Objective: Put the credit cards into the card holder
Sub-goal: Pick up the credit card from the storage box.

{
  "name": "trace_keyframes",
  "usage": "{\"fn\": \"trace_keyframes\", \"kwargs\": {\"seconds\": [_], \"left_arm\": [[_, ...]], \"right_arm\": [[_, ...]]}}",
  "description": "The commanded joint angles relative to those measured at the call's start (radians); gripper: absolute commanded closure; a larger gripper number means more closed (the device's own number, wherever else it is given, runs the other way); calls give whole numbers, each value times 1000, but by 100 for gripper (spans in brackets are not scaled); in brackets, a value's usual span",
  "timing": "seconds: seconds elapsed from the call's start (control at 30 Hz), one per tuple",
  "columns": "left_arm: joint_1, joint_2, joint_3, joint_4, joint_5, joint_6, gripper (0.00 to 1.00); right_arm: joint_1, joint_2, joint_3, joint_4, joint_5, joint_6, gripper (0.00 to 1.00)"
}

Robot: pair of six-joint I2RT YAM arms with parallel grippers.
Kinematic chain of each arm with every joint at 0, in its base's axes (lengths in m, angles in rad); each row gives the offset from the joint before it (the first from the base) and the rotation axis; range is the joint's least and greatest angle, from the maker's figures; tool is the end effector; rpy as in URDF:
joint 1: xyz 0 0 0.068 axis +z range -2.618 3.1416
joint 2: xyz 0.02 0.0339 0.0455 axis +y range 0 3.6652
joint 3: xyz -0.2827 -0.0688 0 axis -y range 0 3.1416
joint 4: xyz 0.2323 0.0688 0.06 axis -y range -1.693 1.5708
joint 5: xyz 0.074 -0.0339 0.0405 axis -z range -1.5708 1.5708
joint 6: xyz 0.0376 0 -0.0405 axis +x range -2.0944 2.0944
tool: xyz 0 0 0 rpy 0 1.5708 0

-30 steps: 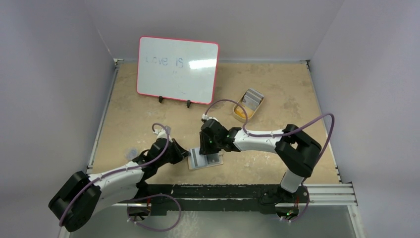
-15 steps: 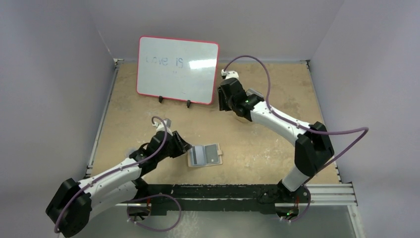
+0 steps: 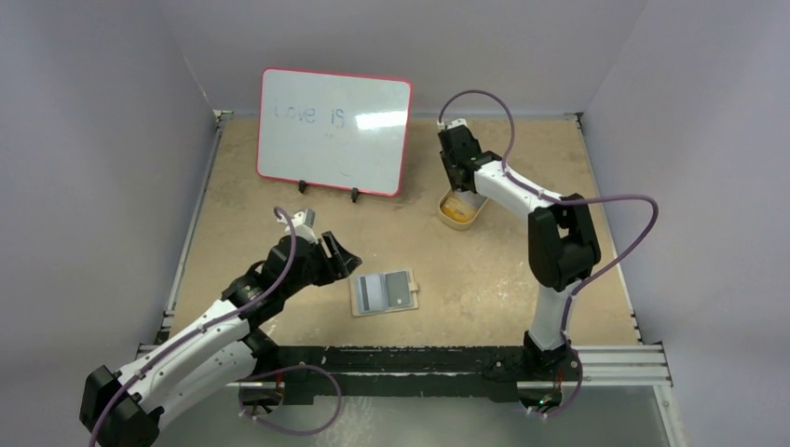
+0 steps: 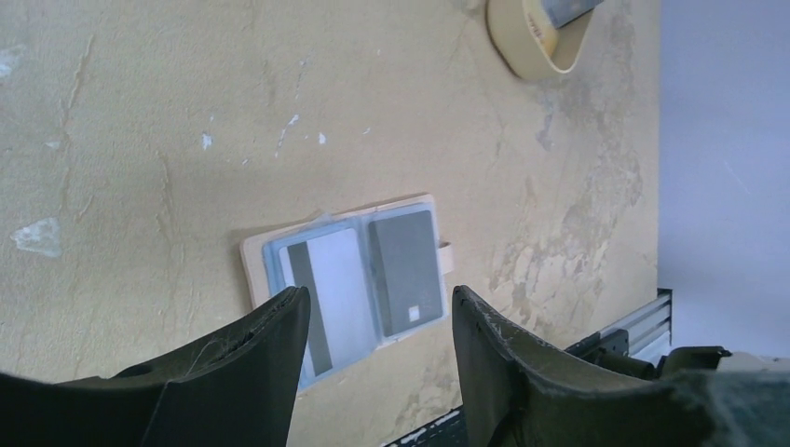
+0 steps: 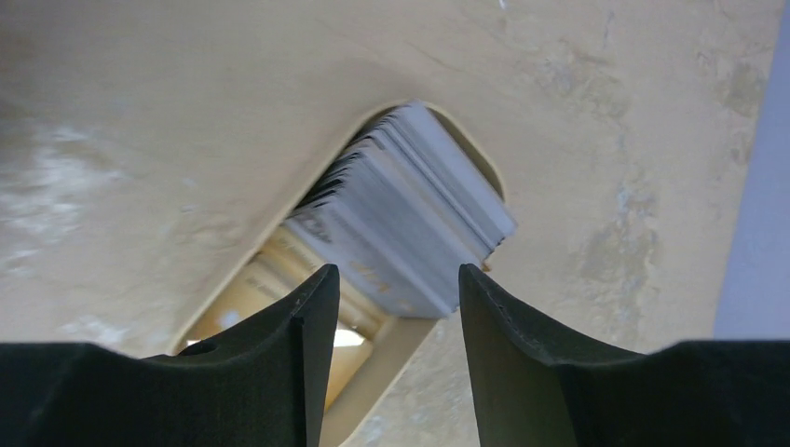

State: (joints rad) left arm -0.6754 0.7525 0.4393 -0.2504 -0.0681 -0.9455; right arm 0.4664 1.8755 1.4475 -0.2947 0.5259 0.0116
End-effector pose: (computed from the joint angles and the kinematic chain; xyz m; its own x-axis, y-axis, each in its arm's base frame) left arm 0.1166 -0.0901 0.2327 -0.7134 -0.4650 -0.5243 0.0008 0.7476 -0.6641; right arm 0.3845 0.1724 0.2709 -0.5913 -0.2865 -0.7538 -0.0458 0.9452 -0.3233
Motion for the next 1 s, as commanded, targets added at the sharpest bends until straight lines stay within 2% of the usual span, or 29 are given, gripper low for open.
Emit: {"fn": "trace_keyframes", "kwargs": {"seconds": [0.0, 0.4, 0.67, 0.97], "left_arm": [[-3, -49, 87, -69, -10, 45, 43], [-3, -65, 26, -18, 2, 21, 43], [-2, -65, 24, -7, 2, 18, 43], [-2, -72, 14, 7, -2, -5, 43]], "right_arm": [[-61, 48, 75, -32, -10, -100, 46], [-73, 131, 112, -45, 19, -201, 43], [-73, 76, 99, -66, -26, -200, 40], [-72, 44, 79, -70, -142, -239, 32]]}}
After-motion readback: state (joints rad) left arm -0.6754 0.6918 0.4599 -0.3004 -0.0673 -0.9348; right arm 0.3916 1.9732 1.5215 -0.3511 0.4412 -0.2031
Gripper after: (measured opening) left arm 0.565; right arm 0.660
